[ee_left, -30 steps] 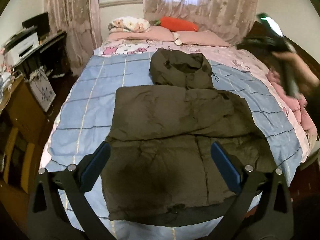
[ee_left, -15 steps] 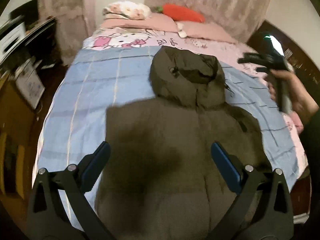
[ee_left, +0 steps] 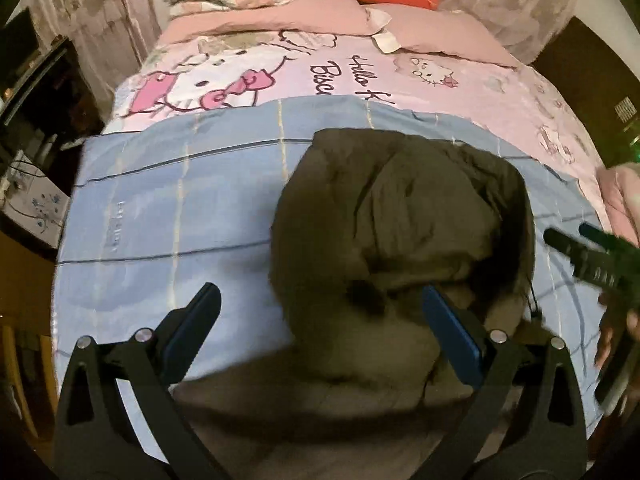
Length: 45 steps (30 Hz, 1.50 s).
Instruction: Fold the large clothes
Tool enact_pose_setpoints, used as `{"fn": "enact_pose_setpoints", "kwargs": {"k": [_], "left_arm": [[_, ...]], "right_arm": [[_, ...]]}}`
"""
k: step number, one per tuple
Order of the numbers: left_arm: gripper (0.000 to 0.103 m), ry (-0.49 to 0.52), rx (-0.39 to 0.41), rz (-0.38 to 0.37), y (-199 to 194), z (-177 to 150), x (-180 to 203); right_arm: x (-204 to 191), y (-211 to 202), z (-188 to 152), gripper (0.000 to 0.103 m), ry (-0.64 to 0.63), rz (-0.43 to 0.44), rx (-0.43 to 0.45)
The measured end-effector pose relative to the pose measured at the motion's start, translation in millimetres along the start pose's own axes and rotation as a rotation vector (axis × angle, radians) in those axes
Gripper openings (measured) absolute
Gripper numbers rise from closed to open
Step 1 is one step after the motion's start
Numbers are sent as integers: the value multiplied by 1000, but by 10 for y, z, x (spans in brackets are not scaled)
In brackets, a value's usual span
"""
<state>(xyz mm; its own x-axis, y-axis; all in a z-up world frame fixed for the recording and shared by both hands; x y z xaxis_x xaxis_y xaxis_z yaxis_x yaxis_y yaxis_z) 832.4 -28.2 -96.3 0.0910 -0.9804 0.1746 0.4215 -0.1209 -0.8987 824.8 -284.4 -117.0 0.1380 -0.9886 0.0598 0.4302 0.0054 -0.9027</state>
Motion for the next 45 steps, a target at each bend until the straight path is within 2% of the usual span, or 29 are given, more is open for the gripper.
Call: {"fn": "enact_pose_setpoints", "kwargs": {"k": [2, 3, 11, 16, 22, 23, 24, 25, 26, 27, 29, 31, 35, 36, 38, 45], "left_arm": [[101, -4, -10, -18, 201, 108, 101], [101, 1, -11, -11, 265, 136, 124], [101, -25, 24, 110, 743, 396, 117], [101, 32, 81, 190, 849, 475, 90], [101, 14, 46, 192, 1059, 444, -17], [101, 17, 38, 194, 1092, 427, -25], [101, 22, 32, 205, 1134, 412, -48], [93, 28, 28, 211, 1166, 395, -65], [73, 23, 3, 192, 1217, 355, -65], [63, 9, -19, 182, 1257, 324, -67], [29, -12, -21, 189, 1271, 298, -87], [20, 18, -23, 172, 1248, 248, -32], [16, -15, 15, 114, 1067, 222, -47], [16, -22, 32, 79, 975, 195, -34], [16, -6, 55, 53, 854, 140, 12], [16, 4, 189, -52, 65, -195, 98]], "right_arm": [[14, 94, 40, 99, 5, -14, -3], [19, 143, 62, 95, 3, -21, -7], [28, 448, 204, 93, -16, -74, -9], [50, 536, 229, 78, -26, -86, 18], [-6, 659, 293, 75, -42, -102, 25], [-20, 690, 302, 69, -49, -107, 18], [-32, 731, 300, 57, -50, -105, 4], [-47, 793, 282, 47, -46, -95, -22], [-64, 838, 262, 28, -43, -80, -43], [-90, 870, 244, 15, -48, -69, -59], [-101, 842, 243, 11, -50, -71, -43], [-79, 752, 254, 9, -35, -74, -3], [-25, 497, 238, 8, 0, -59, 76], [-25, 458, 231, 7, -3, -57, 84], [0, 300, 174, 7, -5, -56, 119], [31, -421, -185, 7, -9, -33, 269]]}}
Point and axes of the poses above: each gripper's, at about its wrist camera, not at the fingertips, and y roughly the way its jaws point, x to its right, z to its top, the point moved 10 cm from there along y, roughly the way its jaws point, and after that the axes turned 12 degrees about -y, right-handed, at the moved point
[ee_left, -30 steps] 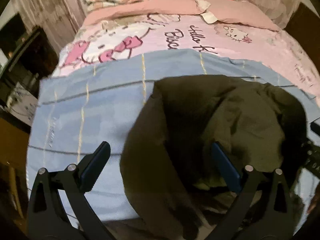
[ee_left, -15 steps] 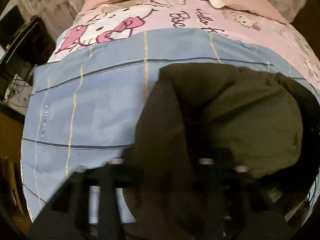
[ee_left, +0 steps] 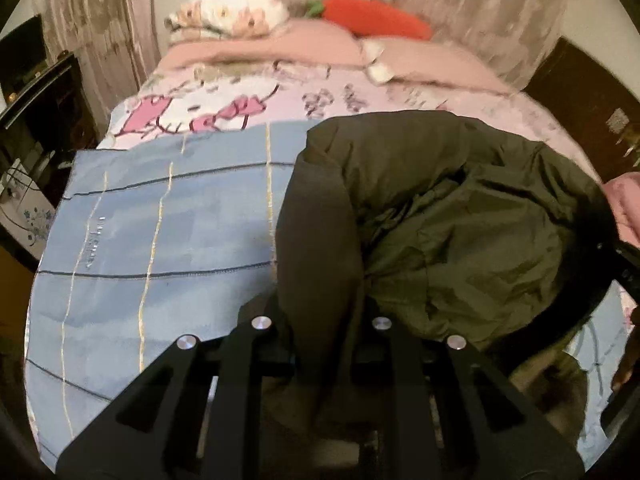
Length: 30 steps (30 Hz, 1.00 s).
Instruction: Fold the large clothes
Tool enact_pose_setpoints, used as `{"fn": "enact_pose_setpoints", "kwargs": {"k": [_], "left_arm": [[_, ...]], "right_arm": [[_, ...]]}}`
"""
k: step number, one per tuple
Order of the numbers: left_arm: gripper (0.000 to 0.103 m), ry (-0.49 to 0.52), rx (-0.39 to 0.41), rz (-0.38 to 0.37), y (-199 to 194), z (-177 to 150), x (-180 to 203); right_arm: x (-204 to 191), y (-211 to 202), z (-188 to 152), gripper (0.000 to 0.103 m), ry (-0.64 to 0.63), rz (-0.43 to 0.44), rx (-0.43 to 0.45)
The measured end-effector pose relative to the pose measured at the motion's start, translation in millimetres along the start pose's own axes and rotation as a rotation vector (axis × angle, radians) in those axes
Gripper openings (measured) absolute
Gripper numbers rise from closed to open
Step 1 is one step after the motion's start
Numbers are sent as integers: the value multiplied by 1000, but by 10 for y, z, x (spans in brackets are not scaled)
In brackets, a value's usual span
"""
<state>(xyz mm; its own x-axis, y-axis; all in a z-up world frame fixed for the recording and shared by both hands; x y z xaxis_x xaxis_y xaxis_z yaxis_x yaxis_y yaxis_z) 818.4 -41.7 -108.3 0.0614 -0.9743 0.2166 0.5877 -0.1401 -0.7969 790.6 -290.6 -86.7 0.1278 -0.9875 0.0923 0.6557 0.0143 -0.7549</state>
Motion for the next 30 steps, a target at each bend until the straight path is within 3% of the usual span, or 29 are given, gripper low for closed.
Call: {"fn": "enact_pose_setpoints", "kwargs": {"k": [5, 14, 21, 30], "left_arm": [[16, 25, 77, -40, -563, -300, 48], [17, -59, 132, -150, -1315, -1102, -125], [20, -56, 65, -162, -1352, -1912, -347], [23, -77, 25, -180, -1353, -2295, -478]], "right_arm": [[2, -614, -298, 7, 9, 21, 97], [-91, -1482, -1010, 8, 5, 102, 232], [-210, -1677, -1744, 8, -21, 119, 187], [-354, -1667, -2327, 9, -36, 132, 123]]}}
Point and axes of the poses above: each gripper's, at about its wrist camera, not at the fingertips, and y roughly the way its jaws point, x to its right, z to its top, the point moved 10 cm from there along y, roughly the way its jaws point, and after that the axes turned 12 degrees about -y, right-handed, at the moved point
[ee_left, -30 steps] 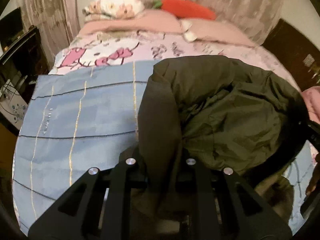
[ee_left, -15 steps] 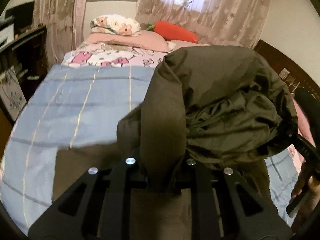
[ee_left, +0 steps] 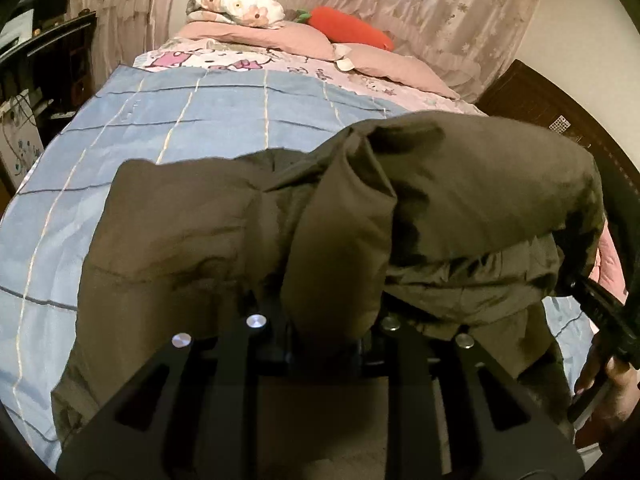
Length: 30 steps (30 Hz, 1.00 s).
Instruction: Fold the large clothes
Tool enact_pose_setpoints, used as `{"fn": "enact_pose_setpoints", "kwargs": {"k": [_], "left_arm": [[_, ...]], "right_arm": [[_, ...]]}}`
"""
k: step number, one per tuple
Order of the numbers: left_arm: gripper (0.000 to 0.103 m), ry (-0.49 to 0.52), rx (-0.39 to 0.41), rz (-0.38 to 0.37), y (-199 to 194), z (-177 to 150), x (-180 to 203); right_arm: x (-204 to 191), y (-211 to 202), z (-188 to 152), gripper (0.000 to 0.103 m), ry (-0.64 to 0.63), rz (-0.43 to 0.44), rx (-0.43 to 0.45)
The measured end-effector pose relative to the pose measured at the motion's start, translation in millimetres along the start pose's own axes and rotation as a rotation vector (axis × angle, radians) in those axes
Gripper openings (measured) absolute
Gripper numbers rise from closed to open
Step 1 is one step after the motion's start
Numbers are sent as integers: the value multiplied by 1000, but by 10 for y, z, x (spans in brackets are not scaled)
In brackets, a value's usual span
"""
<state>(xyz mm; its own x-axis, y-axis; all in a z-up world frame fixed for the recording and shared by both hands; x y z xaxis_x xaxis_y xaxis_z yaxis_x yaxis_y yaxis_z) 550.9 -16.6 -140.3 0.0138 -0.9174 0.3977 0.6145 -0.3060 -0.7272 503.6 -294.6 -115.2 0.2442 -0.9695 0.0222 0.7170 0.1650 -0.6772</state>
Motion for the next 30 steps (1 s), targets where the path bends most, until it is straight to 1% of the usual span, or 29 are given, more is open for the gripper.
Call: {"fn": "enact_pose_setpoints", "kwargs": {"k": [1, 2, 3, 4, 5, 6, 7, 8, 9, 11, 12, 14, 16, 17, 18, 20, 22, 23, 24, 25, 26, 28, 29, 30], "left_arm": [[24, 14, 0, -5, -8, -37, -6], [28, 31, 3, -6, -24, -65, -13], [33, 43, 2, -9, -37, -80, -18], [48, 52, -4, -17, -56, -103, -10], [71, 56, -16, -20, -108, -136, 7], [84, 55, -20, -10, -164, -160, 14], [101, 51, -25, 42, -254, -196, -8], [101, 48, -19, 79, -331, -212, -28], [101, 49, -26, 108, -501, -271, -30], [101, 71, -40, 102, -786, -335, 35], [101, 81, -28, 87, -922, -324, 90], [101, 109, 19, 74, -1166, -215, 240], [101, 108, 112, 69, -1379, 9, 481], [101, 103, 141, 65, -1412, 81, 574], [101, 101, 166, 73, -1365, 180, 718], [101, 134, 140, 117, -1125, 249, 833], [101, 143, 130, 218, -768, 264, 813], [101, 159, 120, 278, -556, 209, 750], [101, 166, 106, 318, -405, 137, 671], [101, 163, 90, 341, -305, 80, 571], [101, 144, 62, 358, -152, -46, 435], [101, 130, 29, 370, 6, -229, 273], [101, 141, 12, 391, 115, -349, 154], [101, 152, 1, 395, 183, -420, 86]], "right_arm": [[-21, -9, -36, 10, -7, 2, -4], [-34, -18, -57, 15, -8, 7, -6], [-57, -43, -85, 23, -6, 19, -16], [-64, -64, -94, 34, -2, 31, -24], [-75, -124, -111, 63, 11, 43, -32], [-76, -198, -113, 84, 27, 50, -26], [-94, -315, -101, 88, 42, 69, -16], [-136, -416, -100, 88, 43, 95, -22], [-178, -506, -95, 88, 39, 116, -34], [-229, -743, -37, 88, 39, 133, -39], [-244, -867, 44, 88, 44, 138, -28], [-232, -988, 188, 88, 70, 140, -10], [-252, -992, 369, 89, 107, 145, -17], [-275, -950, 459, 89, 117, 137, -23], [-315, -886, 539, 90, 125, 130, -23], [-398, -724, 589, 91, 123, 121, -41], [-478, -497, 559, 91, 109, 70, -58], [-532, -392, 514, 91, 92, 61, -68], [-594, -284, 451, 91, 69, 50, -84], [-653, -162, 360, 91, 38, 34, -95], [-689, -52, 262, 91, 15, 19, -109], [-711, 126, 79, 91, 0, 6, -140], [-722, 217, -44, 91, 8, 13, -158], [-731, 275, -121, 91, 10, 20, -170]]}}
Point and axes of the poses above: each gripper's, at about its wrist camera, not at the fingertips, and y roughly the way its jaws point, x to its right, z to its top, the point moved 10 cm from there along y, roughly the way its jaws point, and after that the axes turned 12 degrees about -y, right-handed, at the moved point
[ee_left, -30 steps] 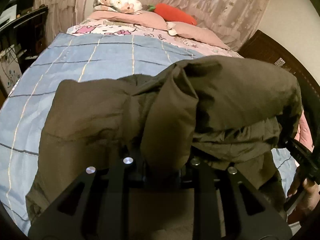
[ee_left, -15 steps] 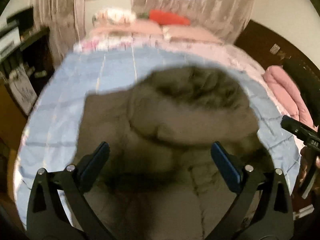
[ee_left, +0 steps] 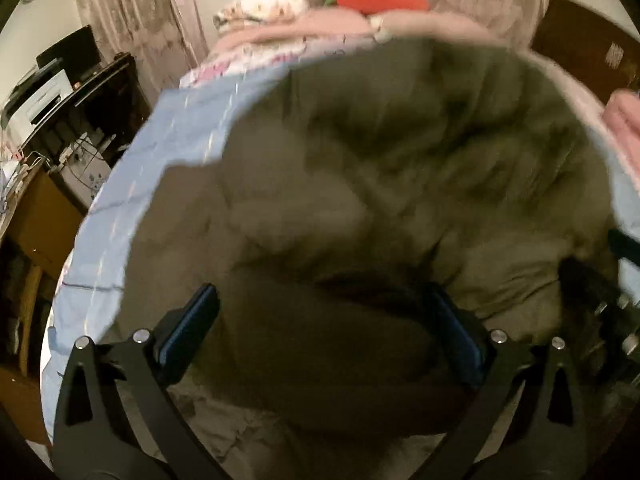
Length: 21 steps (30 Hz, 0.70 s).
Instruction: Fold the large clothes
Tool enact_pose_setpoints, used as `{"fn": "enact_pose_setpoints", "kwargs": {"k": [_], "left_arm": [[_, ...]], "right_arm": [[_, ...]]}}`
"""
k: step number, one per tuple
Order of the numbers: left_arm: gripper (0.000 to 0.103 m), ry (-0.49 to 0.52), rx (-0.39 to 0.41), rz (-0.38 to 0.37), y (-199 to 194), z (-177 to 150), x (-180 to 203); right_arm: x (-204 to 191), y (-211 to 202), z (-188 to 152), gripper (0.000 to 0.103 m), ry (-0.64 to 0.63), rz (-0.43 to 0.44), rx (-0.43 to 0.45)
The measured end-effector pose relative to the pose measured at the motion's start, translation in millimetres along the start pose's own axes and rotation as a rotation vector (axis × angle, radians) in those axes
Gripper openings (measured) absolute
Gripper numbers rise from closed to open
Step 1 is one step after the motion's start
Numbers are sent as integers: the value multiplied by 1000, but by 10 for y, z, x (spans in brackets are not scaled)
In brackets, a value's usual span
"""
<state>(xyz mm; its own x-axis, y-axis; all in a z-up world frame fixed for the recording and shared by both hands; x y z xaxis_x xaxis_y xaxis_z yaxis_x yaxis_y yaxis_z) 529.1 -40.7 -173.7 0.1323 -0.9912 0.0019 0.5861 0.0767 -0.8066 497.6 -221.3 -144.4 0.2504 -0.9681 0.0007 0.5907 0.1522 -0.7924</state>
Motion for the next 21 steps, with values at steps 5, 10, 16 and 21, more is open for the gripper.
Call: {"fn": "enact_pose_setpoints", "kwargs": {"k": [5, 10, 16, 21], "left_arm": [[101, 49, 5, -15, 275, -236, -43], [101, 124, 38, 3, 237, -223, 6], [101, 54, 280, -124, -662, 710, 93], [101, -108, 159, -168, -263, 1491, 346]], "right_arm": [[-110, 278, -340, 93, -96, -24, -38], [-95, 232, -362, 95, -82, -5, -88], [294, -432, 528, 96, 88, 19, 117], [639, -166, 1232, 98, 139, -79, 121]]}}
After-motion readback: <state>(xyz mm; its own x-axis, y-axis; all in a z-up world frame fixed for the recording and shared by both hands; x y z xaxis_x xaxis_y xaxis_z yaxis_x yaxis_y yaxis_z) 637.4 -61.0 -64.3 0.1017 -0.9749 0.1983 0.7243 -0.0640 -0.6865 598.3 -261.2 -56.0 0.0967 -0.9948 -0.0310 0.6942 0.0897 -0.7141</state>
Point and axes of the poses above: each gripper's, at about its wrist camera, not at the fingertips, and y roughly the way its jaws point, x to its right, z to its top, the point moved 10 cm from there along y, roughly the way its jaws point, and after that the axes turned 12 degrees about -y, right-handed, at the moved point
